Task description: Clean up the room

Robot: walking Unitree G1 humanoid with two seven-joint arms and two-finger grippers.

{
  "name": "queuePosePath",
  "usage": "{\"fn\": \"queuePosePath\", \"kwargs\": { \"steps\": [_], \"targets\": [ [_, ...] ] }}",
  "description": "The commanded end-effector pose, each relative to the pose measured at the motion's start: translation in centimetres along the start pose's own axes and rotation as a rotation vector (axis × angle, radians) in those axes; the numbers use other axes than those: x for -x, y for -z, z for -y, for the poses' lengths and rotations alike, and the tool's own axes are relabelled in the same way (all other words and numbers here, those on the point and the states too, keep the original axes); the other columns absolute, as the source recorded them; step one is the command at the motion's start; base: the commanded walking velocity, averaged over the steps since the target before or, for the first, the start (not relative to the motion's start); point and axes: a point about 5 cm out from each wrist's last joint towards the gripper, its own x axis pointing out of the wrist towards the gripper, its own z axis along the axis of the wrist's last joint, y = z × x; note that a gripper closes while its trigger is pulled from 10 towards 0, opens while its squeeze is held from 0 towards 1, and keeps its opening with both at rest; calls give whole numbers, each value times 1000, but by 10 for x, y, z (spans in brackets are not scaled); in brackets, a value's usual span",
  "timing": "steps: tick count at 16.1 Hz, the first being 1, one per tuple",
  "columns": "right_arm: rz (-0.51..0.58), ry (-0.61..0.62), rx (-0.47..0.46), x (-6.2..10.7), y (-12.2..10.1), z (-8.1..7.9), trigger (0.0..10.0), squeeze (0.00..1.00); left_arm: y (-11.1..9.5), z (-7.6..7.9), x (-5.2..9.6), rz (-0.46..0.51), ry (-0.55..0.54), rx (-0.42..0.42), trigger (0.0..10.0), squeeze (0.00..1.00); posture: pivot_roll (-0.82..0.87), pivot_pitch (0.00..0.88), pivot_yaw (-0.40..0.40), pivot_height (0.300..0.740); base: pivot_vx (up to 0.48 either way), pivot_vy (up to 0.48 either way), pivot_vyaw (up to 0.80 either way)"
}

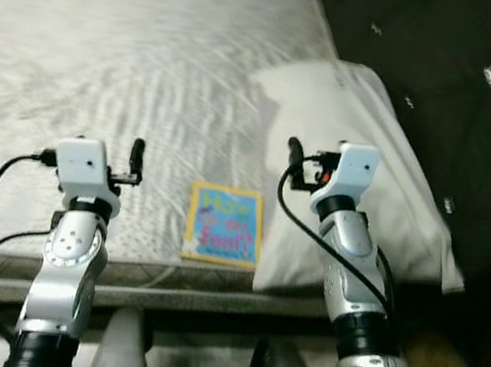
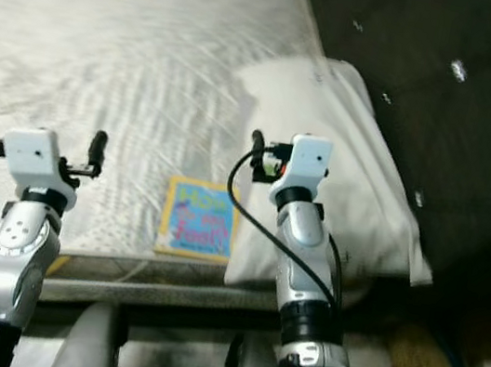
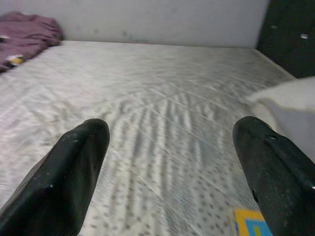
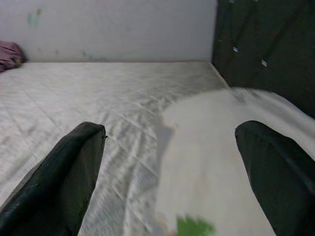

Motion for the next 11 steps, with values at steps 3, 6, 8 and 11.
{"fn": "queuePosePath", "kwargs": {
  "steps": [3,6,8,11],
  "targets": [
    [1,26,18,6,1,8,10000,0,4,5,-1,-24,25,7,10000,0,-15,0,-19,740,0,0,0],
    [-17,19,33,8,4,6,10000,0,3,9,-2,-28,61,20,10000,0,-12,0,-33,740,0,0,0],
    [-27,10,33,8,7,4,10000,0,4,10,-2,-27,58,42,10000,0,-5,0,-42,740,0,0,0],
    [-43,19,54,8,11,6,10000,0,5,10,-3,-24,60,24,10000,0,-4,0,-43,740,0,0,0]
  ]
}}
